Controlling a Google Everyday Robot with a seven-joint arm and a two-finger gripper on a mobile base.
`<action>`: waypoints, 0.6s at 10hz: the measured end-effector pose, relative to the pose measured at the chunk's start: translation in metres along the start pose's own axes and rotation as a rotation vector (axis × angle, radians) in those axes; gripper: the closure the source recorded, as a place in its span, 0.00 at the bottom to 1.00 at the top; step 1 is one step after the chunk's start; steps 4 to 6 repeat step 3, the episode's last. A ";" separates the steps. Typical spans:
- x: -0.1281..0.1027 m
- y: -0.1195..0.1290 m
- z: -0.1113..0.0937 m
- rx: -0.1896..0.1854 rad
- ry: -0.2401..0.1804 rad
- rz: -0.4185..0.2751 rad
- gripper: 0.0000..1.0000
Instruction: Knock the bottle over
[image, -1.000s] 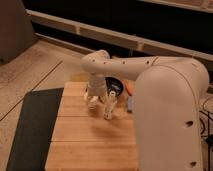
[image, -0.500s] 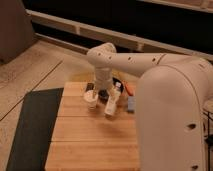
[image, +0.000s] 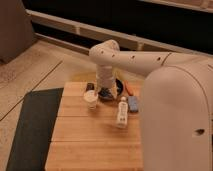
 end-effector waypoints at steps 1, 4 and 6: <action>0.000 0.000 0.000 0.000 0.000 0.000 0.35; 0.000 0.000 0.000 0.000 0.000 0.000 0.35; 0.000 0.000 0.000 0.000 0.000 0.000 0.35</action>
